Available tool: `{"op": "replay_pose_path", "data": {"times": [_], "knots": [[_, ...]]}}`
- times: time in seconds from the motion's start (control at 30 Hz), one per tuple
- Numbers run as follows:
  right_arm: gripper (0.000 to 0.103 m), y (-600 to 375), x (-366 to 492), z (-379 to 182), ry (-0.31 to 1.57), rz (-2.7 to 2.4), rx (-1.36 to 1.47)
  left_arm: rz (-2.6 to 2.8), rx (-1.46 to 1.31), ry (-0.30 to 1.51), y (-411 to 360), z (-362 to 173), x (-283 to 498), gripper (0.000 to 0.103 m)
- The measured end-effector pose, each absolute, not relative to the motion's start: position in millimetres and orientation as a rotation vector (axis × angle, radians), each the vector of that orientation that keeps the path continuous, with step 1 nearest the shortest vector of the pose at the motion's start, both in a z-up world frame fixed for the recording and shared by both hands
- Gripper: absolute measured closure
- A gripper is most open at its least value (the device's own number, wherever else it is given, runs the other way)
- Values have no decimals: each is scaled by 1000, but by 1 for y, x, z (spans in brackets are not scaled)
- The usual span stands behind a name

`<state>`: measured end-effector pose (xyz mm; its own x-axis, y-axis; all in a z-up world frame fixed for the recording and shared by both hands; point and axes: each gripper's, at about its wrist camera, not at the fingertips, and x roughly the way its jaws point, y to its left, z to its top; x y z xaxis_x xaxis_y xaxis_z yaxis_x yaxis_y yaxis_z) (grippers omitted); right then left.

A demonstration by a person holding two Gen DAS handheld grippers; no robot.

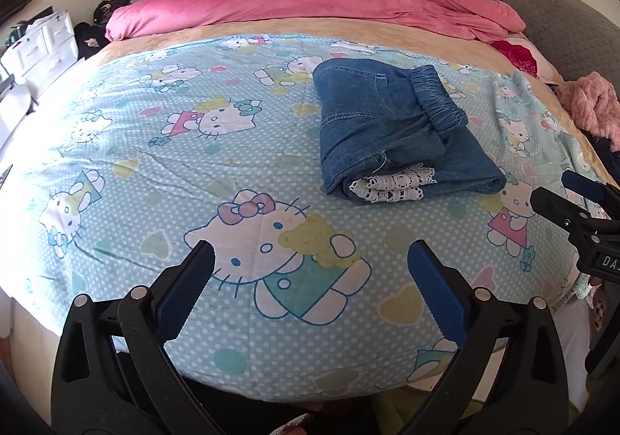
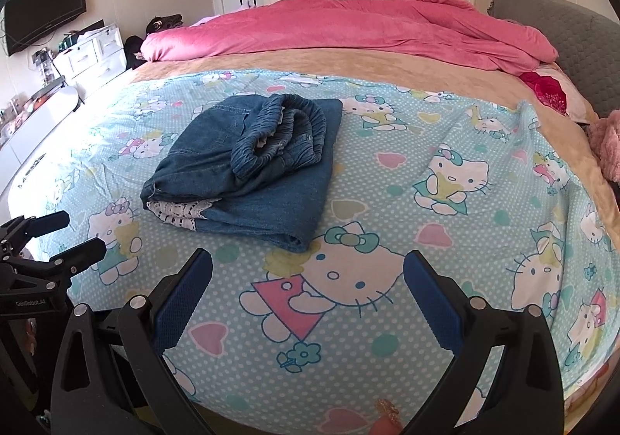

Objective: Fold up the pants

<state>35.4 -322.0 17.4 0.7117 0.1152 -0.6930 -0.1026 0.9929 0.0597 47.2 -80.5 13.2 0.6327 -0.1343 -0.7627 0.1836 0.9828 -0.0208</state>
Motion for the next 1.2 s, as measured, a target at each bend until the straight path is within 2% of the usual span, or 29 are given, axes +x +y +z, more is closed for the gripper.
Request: {"op": "replay_pose_path", "data": {"times": [1.2], "knots": [[4, -315, 29, 11, 721, 132, 30, -176, 42, 830, -77, 13, 47, 9]]}}
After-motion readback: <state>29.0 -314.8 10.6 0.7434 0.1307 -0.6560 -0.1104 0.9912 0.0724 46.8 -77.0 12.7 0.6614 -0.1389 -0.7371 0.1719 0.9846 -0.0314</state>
